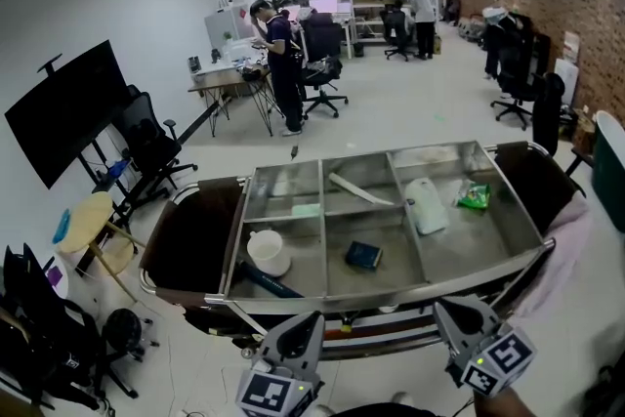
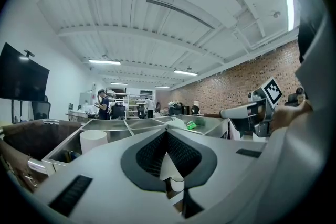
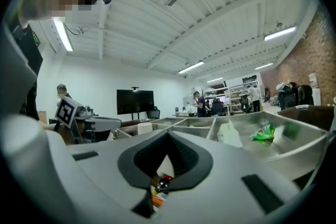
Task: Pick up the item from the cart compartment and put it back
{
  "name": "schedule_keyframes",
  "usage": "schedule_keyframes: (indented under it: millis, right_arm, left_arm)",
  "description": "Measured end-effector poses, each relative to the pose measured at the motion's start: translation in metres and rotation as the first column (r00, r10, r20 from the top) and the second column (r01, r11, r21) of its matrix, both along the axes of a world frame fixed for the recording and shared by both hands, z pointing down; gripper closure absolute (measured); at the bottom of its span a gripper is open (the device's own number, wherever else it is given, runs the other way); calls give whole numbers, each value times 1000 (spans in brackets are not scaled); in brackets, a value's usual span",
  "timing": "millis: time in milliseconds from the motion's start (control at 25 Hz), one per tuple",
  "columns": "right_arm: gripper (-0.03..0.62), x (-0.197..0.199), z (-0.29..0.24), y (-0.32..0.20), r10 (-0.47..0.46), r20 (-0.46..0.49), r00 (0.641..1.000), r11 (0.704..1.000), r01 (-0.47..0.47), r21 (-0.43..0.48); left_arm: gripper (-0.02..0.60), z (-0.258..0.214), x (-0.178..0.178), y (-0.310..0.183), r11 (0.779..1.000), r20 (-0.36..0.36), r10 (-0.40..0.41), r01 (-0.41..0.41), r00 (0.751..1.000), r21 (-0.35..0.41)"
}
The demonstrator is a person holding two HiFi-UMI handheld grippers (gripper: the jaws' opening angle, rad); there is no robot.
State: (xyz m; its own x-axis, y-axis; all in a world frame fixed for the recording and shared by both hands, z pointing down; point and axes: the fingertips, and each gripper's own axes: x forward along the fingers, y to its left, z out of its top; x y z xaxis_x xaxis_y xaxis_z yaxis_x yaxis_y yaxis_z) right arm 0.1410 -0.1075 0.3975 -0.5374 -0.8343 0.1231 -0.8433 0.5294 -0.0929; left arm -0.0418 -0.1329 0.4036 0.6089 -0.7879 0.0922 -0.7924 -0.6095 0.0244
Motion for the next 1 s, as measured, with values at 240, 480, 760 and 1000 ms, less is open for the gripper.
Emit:
schedule_keyframes:
  millis: [240, 480, 760, 1000]
  right_arm:
    - [588, -3, 21, 1, 5, 1, 1000, 999, -5, -31]
    - [587, -4, 18, 2, -9, 30, 1000, 998, 11, -56]
    - [587, -10, 23, 1, -26, 23, 999, 997, 28, -71]
    - [587, -13, 26, 0, -34, 20, 999, 996, 36, -80]
  left_arm:
    - [581, 2, 4, 3, 1000, 1, 7, -7, 1000, -8]
    - [581, 0, 3, 7, 1000, 4, -2, 2, 1000, -12]
    - [581, 10, 3, 11, 999, 24, -2, 3, 1000, -35]
    - [581, 10, 1, 10, 999, 27, -5, 6, 1000, -43]
